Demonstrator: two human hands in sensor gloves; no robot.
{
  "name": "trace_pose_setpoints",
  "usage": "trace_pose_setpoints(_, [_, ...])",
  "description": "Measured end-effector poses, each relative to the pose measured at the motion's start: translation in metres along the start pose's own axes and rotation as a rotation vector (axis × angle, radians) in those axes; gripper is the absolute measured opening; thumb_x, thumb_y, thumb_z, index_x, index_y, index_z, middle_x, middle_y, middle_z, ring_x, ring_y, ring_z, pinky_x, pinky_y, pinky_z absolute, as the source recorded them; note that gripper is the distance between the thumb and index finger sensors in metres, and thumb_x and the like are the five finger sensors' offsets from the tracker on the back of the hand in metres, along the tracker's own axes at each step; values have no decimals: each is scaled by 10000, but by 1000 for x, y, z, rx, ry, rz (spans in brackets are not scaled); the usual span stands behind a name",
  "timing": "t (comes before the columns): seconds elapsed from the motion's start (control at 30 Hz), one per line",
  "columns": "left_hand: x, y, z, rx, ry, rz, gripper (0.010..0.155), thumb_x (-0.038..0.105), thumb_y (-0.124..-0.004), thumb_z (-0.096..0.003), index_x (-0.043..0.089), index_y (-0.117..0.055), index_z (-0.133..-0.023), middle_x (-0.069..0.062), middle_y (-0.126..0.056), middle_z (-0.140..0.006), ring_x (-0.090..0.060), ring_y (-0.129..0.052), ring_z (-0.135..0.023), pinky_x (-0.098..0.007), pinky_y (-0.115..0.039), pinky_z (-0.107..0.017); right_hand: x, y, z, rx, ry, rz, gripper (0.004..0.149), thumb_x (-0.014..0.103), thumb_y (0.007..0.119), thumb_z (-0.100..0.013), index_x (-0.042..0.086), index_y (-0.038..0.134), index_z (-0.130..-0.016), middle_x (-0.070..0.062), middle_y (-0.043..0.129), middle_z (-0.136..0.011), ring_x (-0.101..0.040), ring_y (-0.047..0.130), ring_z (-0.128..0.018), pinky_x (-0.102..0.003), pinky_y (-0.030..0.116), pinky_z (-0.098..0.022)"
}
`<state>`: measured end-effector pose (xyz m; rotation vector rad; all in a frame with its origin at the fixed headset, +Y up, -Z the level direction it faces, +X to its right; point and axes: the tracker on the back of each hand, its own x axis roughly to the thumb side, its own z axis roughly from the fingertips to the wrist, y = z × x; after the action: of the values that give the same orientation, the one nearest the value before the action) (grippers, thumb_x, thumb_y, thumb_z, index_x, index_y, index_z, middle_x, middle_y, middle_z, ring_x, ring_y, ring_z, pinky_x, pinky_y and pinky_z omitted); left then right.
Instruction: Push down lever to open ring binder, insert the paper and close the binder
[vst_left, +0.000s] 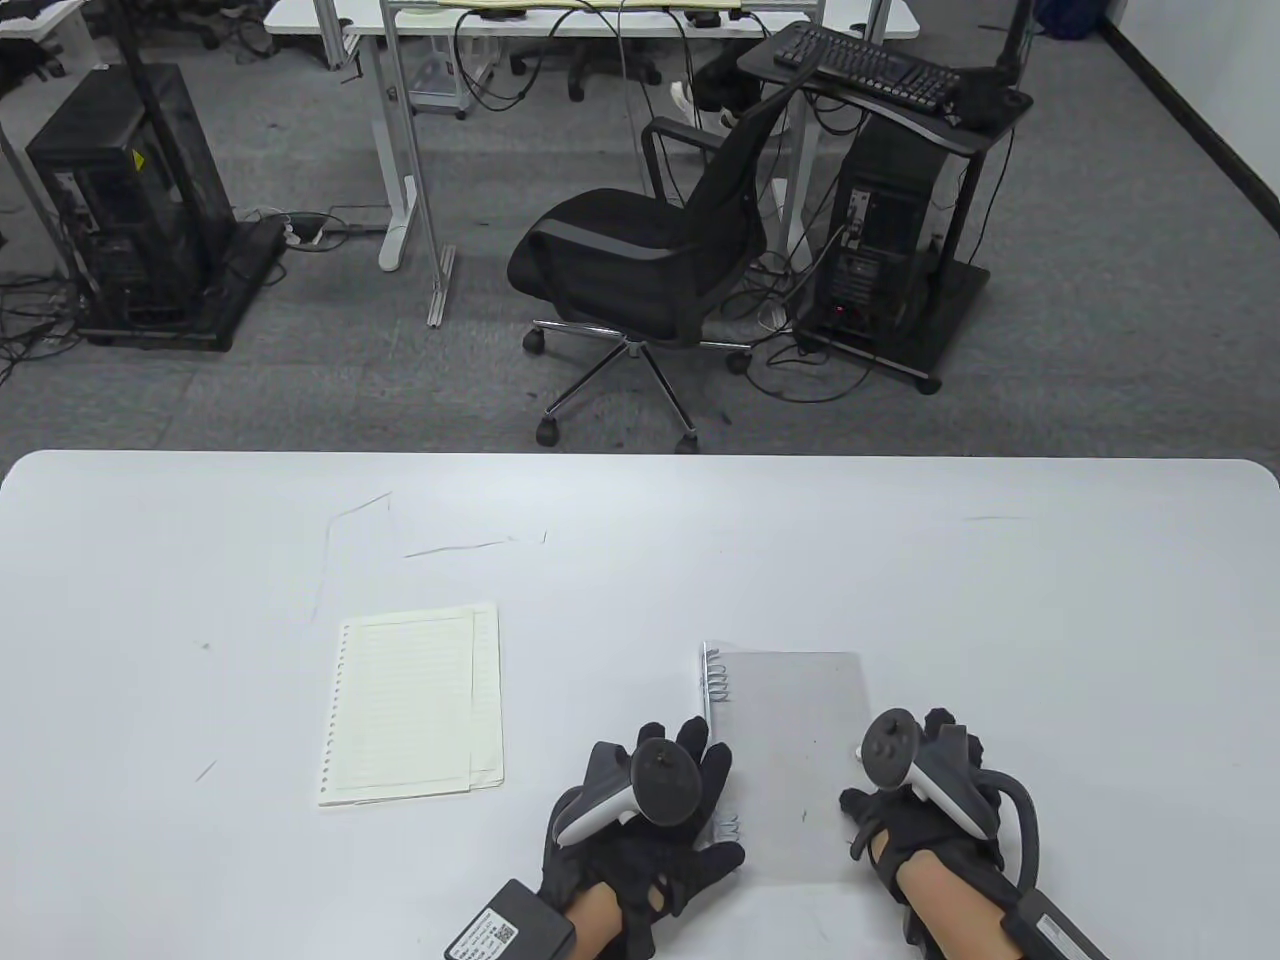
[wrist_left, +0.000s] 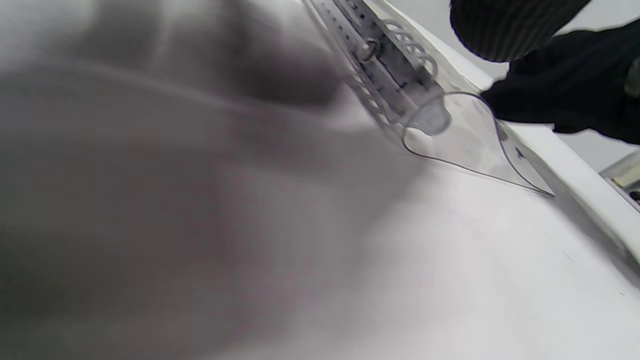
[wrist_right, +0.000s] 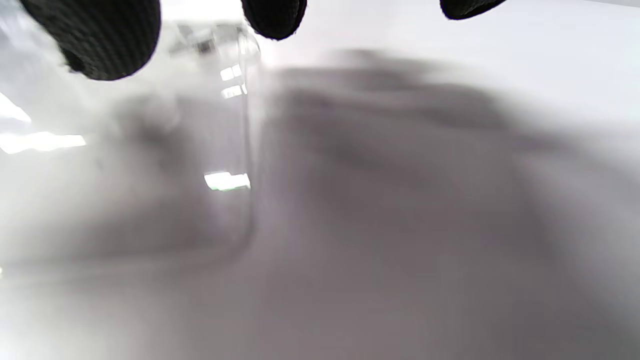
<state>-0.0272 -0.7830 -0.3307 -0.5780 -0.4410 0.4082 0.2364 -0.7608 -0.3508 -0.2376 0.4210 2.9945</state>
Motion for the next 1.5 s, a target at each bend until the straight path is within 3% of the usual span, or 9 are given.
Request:
trace_pose_setpoints(0.1, [8,-5,-4,-14,-45,-19,838,677,-642,-444,483,-39,-992,254,227,-1011,-232,255,-956,-546,12,-671,2,0,-6,-22,-145,-130,784,480,749,-497,231,306,-1095,-112,54,-1163,-482,193,-952,-647,433,-657])
trace_pose_setpoints(0.27, [15,-16,-10,-62,-54,-80,834,673,-644,-446,485,-50,-1000,241,235,-1013,-220,274,-941,-541,22,-668,10,15,-15,90,-225,-91,720,360,771,-517,350,350,-1101,8,156,-1209,-463,266,-918,-616,440,-619])
trace_pose_setpoints(0.33, [16,-21,-12,-81,-48,-106,838,674,-644,-448,484,-43,-1000,229,254,-1010,-226,278,-938,-541,21,-668,13,16,-15,99,-236,-76,680,340,755,-516,337,404,-1098,15,263,-1217,-466,329,-899,-604,466,-597])
trace_pose_setpoints(0.6, [19,-25,-16,-80,-7,-153,824,678,-630,-457,492,-57,-1018,215,234,-1064,-242,277,-941,-543,9,-670,19,16,-17,45,-279,-87,675,273,782,-491,252,474,-1092,-61,346,-1144,-435,454,-798,-547,549,-551])
trace_pose_setpoints(0.77, [23,-28,-17,-73,13,-192,834,671,-629,-462,469,-40,-1017,191,229,-1074,-253,262,-956,-543,-1,-675,19,15,-20,-10,-318,-131,676,253,812,-467,210,506,-1068,-91,425,-1070,-383,677,-671,-512,674,-504])
trace_pose_setpoints(1.0, [24,-28,-17,-74,18,-201,835,666,-630,-464,461,-41,-1019,171,221,-1083,-262,256,-961,-542,-5,-679,13,12,-23,-33,-304,-166,609,240,835,-461,225,596,-1021,-67,580,-974,-324,747,-622,-509,707,-481])
trace_pose_setpoints(1.2, [24,-28,-17,-70,17,-204,836,667,-630,-463,461,-41,-1019,166,219,-1085,-264,249,-967,-542,-9,-682,-7,-10,-16,-90,-211,-102,544,299,804,-474,224,692,-1001,-62,642,-1059,-472,649,-863,-659,571,-608])
trace_pose_setpoints(1.33, [23,-28,-17,-68,13,-202,834,667,-632,-462,463,-44,-1019,163,216,-1088,-265,244,-971,-542,-13,-685,-26,-5,-18,19,-123,-129,569,314,766,-498,219,653,-1047,-47,570,-1163,-499,563,-995,-736,441,-661])
trace_pose_setpoints(1.5, [24,-27,-16,-44,13,-208,830,666,-644,-458,454,-83,-1033,146,175,-1112,-280,203,-997,-542,-44,-702,-35,-6,-19,91,-102,-162,565,295,744,-506,246,625,-1057,-31,538,-1182,-443,468,-1053,-739,393,-669])
